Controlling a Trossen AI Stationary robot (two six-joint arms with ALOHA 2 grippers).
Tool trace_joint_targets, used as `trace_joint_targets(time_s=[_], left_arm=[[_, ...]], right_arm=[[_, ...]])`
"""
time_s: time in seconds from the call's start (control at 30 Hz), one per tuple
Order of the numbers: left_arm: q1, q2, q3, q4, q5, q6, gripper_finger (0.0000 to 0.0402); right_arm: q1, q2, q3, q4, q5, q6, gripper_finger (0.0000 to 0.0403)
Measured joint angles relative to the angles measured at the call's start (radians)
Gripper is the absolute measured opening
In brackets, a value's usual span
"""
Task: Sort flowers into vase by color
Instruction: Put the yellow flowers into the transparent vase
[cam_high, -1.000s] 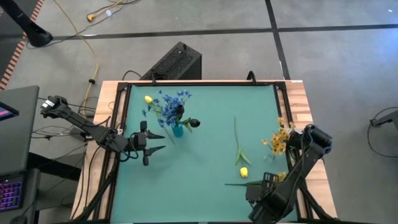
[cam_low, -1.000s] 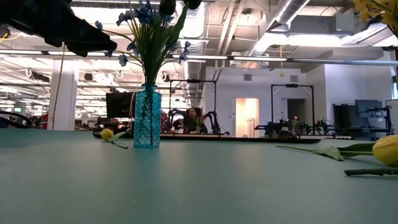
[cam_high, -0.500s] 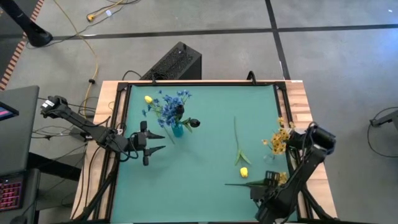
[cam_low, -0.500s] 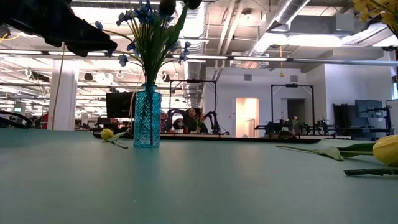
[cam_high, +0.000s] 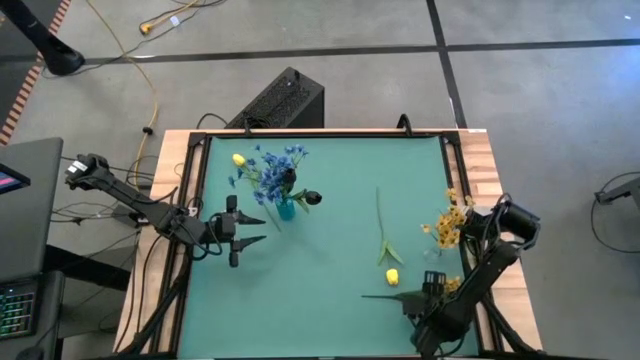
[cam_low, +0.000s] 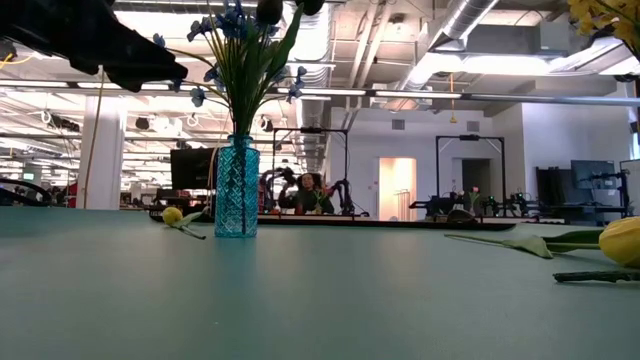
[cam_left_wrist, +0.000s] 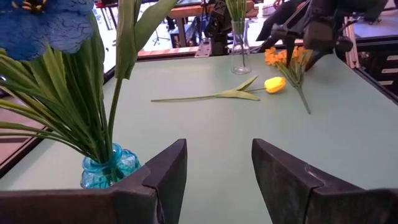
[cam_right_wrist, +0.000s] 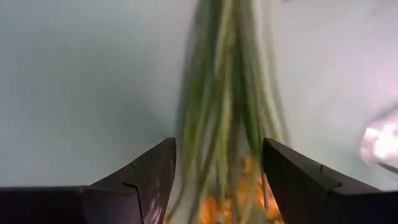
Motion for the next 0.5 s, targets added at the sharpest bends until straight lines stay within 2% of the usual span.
trace_joint_targets(time_s=[0.13, 0.27, 0.37, 0.5], left_arm=[[0.0, 0.0, 0.0, 0.0, 0.0, 0.0, 0.0171], [0.0, 0.0, 0.0, -0.001, 0.0, 0.0, 0.0171], [0.0, 0.0, 0.0, -0.002, 0.0, 0.0, 0.0171], [0.0, 0.0, 0.0, -0.002, -0.001, 0.0, 0.0171]], right_arm=[[-0.015, -0.007, -0.061, 0.109, -0.048, -0.014, 0.0265], [-0.04, -0.005, -0.063, 0.091, -0.078, -0.019, 0.0246], [-0.055, -0.002, -0.051, 0.077, -0.101, -0.046, 0.0206], [-0.074, 0.003, -0.029, 0.053, -0.116, -0.1, 0.0124]])
